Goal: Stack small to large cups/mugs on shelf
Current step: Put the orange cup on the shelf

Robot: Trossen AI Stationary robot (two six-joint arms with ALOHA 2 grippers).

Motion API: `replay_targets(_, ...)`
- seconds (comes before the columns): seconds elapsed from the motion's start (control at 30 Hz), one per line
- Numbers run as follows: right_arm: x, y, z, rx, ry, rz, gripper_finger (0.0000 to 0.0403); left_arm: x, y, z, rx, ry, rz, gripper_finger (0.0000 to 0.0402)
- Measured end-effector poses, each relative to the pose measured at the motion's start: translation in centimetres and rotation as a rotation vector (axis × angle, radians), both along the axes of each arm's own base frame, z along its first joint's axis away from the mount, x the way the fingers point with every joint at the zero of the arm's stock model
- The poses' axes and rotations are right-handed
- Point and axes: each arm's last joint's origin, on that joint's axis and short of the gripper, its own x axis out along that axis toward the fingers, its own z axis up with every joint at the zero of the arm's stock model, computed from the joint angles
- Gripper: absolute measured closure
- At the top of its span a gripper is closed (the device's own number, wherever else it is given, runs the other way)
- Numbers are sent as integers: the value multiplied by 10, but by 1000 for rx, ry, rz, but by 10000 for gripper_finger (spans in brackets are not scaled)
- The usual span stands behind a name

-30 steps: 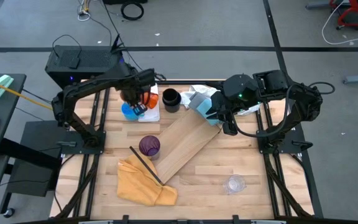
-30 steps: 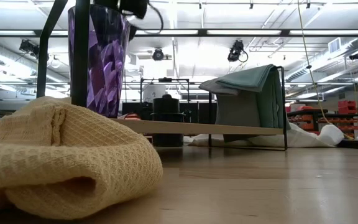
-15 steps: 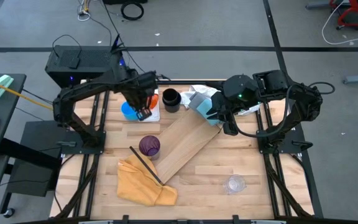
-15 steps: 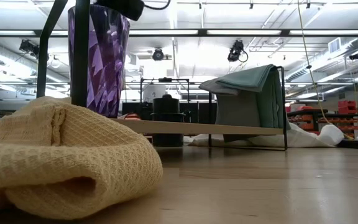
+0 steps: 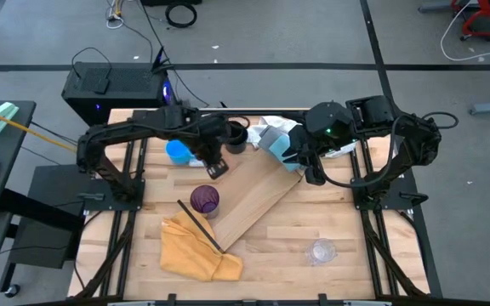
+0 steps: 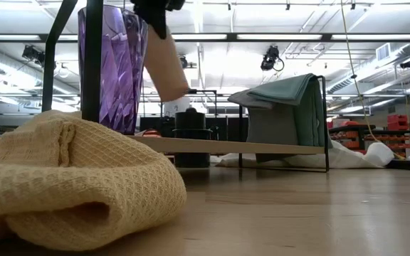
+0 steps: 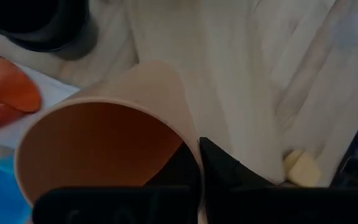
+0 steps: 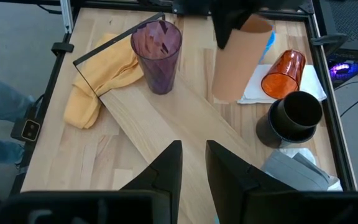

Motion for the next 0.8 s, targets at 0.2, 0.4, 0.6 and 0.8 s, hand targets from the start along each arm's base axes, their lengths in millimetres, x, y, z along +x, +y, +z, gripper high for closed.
replay_targets(0.2, 1, 0, 0, 0, -4, -1, 325, 23, -2, -15, -59, -7, 41, 393)
replay_targets(0.4, 0, 0, -1, -4, 8, -2, 325, 37, -11, -8, -62, 18, 18, 393)
replay_targets(0.6, -1, 0, -2, -2, 25, -5, 325, 47, -14, 11, -32, 31, 40, 393)
replay_targets(0.8, -2, 0, -3, 8, 39, -18, 325, 55, -20, 5, -31, 136, 77, 393)
